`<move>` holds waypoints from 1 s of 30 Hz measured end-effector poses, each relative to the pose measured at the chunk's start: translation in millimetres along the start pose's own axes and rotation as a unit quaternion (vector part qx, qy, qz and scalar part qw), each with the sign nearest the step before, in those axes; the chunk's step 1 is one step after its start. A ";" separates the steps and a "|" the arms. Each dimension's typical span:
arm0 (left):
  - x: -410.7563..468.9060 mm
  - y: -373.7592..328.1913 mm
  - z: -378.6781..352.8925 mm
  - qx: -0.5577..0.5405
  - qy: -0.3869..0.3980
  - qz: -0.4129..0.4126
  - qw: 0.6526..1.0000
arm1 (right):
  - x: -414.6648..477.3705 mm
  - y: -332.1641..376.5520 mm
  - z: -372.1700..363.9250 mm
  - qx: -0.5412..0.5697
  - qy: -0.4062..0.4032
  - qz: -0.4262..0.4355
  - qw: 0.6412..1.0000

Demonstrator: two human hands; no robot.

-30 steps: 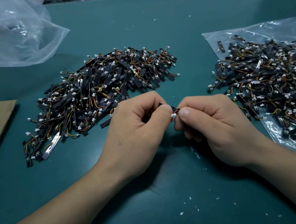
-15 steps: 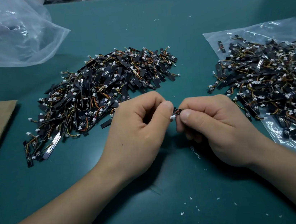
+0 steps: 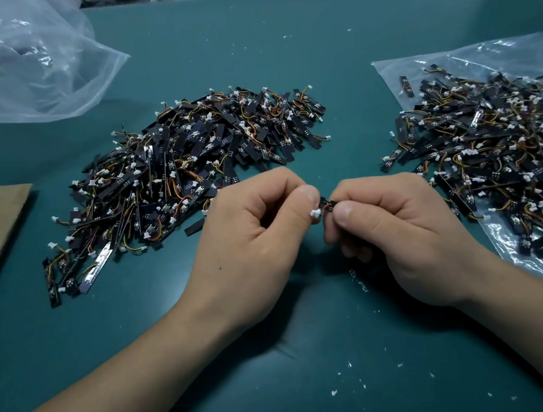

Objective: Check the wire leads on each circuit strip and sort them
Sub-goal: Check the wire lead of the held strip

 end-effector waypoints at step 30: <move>0.1 -0.5 0.0 0.004 -0.008 -0.008 1.000 | 0.1 2.1 -2.1 -0.020 0.038 0.008 0.999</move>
Point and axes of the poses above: each hand's wrist, its own x-axis towards the middle knuckle, its own z-axis out of the back of the hand, y = z × x, the point moved 5 cm from there along x, towards the middle knuckle, and after that the axes turned 15 degrees about x, right-handed, at the moved point
